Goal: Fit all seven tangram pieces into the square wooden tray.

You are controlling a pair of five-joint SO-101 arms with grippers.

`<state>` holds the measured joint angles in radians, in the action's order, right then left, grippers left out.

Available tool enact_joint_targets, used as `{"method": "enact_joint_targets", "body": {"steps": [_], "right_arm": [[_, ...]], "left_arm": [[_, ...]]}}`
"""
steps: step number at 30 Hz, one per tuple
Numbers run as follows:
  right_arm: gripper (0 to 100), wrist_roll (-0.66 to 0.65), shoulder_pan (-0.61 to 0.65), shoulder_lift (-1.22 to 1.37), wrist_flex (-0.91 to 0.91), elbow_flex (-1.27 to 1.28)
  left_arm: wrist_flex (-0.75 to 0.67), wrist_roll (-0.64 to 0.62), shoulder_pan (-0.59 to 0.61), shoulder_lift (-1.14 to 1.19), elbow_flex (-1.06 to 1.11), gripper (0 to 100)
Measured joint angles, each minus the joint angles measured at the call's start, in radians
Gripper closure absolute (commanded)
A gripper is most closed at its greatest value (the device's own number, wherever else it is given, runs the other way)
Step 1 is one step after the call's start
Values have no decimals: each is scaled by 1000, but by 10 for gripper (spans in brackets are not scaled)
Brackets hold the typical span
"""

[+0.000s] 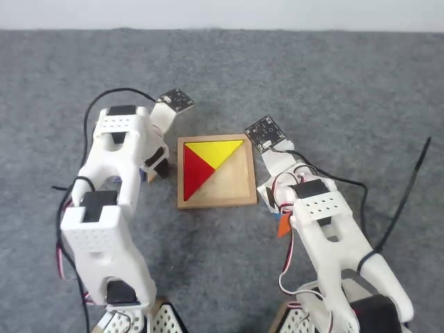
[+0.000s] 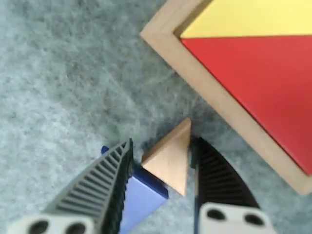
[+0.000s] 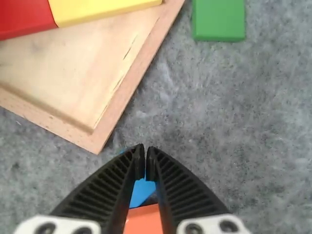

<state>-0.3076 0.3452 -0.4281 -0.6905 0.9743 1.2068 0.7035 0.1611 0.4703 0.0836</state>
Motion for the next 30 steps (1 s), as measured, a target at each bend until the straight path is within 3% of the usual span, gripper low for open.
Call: {"method": "enact_joint_targets", "body": {"steps": [14, 21, 30], "right_arm": [[982, 0, 0, 0, 0, 0], [983, 0, 0, 0, 0, 0], [983, 0, 0, 0, 0, 0]], "left_arm": [[114, -11, -5, 15, -25, 854], [127, -123, 2, 15, -23, 764], [164, -158, 8, 17, -21, 795]]}}
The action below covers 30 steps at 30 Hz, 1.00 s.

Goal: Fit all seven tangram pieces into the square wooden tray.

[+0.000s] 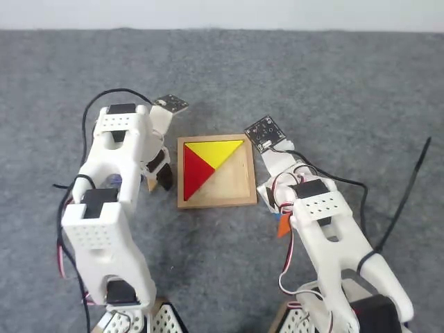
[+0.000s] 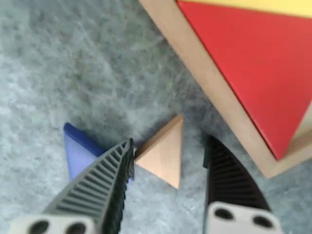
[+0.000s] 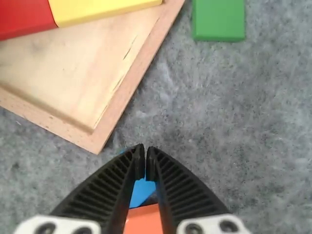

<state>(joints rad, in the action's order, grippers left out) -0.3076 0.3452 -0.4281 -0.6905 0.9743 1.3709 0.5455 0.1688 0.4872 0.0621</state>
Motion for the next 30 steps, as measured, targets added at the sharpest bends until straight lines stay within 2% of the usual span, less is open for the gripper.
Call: {"method": "enact_joint_targets", "body": {"steps": [9, 14, 20, 25, 30], "right_arm": [[983, 0, 0, 0, 0, 0], [983, 0, 0, 0, 0, 0], [983, 0, 0, 0, 0, 0], [983, 0, 0, 0, 0, 0], [983, 0, 0, 0, 0, 0]], "left_arm": [[14, -100, 5, -2, 25, 817], [14, -107, -2, -3, 37, 877], [15, -109, -5, -17, 64, 885], [15, -169, -6, -20, 74, 886], [15, -184, -28, -20, 80, 931]]}}
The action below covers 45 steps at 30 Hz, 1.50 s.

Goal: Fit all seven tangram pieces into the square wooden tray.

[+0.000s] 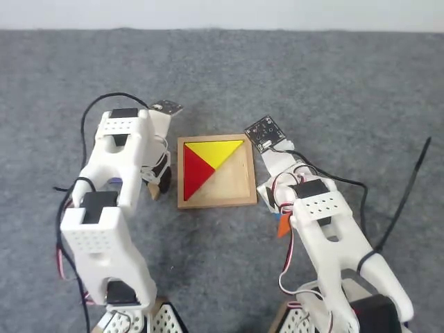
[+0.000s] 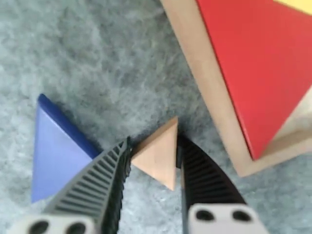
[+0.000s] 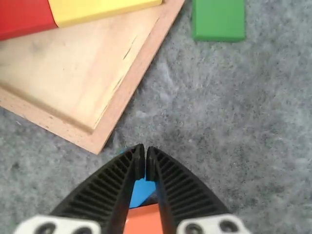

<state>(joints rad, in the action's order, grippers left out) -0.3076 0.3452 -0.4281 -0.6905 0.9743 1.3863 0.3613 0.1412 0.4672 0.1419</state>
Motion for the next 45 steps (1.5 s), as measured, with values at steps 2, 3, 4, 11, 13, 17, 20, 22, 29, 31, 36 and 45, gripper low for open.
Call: {"method": "enact_joint_targets", "body": {"steps": [2, 3, 4, 11, 13, 17, 20, 22, 29, 31, 36, 45], "right_arm": [[983, 0, 0, 0, 0, 0], [983, 0, 0, 0, 0, 0], [983, 0, 0, 0, 0, 0], [983, 0, 0, 0, 0, 0], [983, 0, 0, 0, 0, 0], [983, 0, 0, 0, 0, 0], [983, 0, -9, 0, 0, 0], [983, 0, -26, 0, 0, 0], [983, 0, -72, 0, 0, 0], [983, 20, -104, -17, 0, 0], [983, 143, -255, -130, 0, 3], [983, 239, -373, -267, 0, 60]], "left_arm": [[0, 0, -11, -2, 3, 933], [0, 0, -14, -2, 3, 933], [0, -3, -18, -2, 3, 934], [2, -3, -25, -2, 3, 962], [5, -5, -25, -6, 3, 976], [29, -5, -29, -68, 35, 974], [46, -5, -35, -135, 64, 974], [51, -5, -37, -175, 74, 974], [57, 55, -71, -276, 75, 974], [58, 87, -121, -288, 75, 974], [23, 157, -281, -293, 75, 974], [-31, 341, -443, -253, 75, 957]]}}
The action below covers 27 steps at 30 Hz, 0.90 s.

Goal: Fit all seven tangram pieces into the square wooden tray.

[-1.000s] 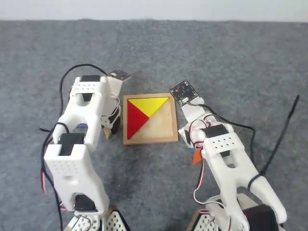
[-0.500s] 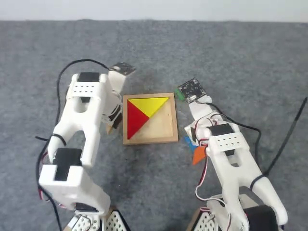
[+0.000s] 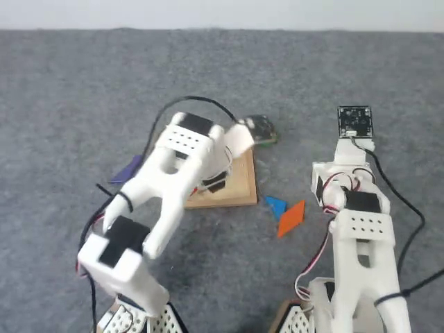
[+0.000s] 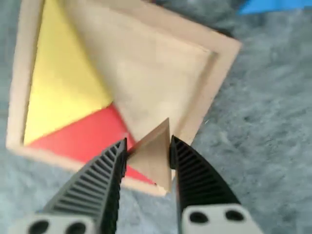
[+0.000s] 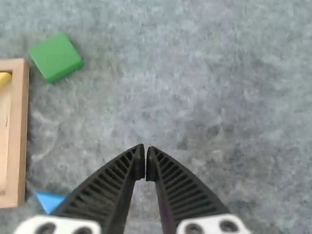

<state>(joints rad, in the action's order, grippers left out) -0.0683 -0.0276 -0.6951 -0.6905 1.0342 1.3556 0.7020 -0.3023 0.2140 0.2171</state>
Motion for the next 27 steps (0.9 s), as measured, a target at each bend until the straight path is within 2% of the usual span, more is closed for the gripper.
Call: {"method": "enact_joint_targets", "body": {"steps": [4, 9, 18, 27], "right_arm": [[983, 2, 5, -3, 6, 0], [983, 2, 2, -3, 9, 0], [983, 2, 9, -3, 9, 0], [983, -8, 15, -3, 9, 0]], "left_arm": [[-34, 95, 6, 103, -12, 956], [-41, 120, 9, 147, -48, 945], [-55, 121, 31, 147, -48, 737], [-29, 121, 43, 140, -66, 751]]}}
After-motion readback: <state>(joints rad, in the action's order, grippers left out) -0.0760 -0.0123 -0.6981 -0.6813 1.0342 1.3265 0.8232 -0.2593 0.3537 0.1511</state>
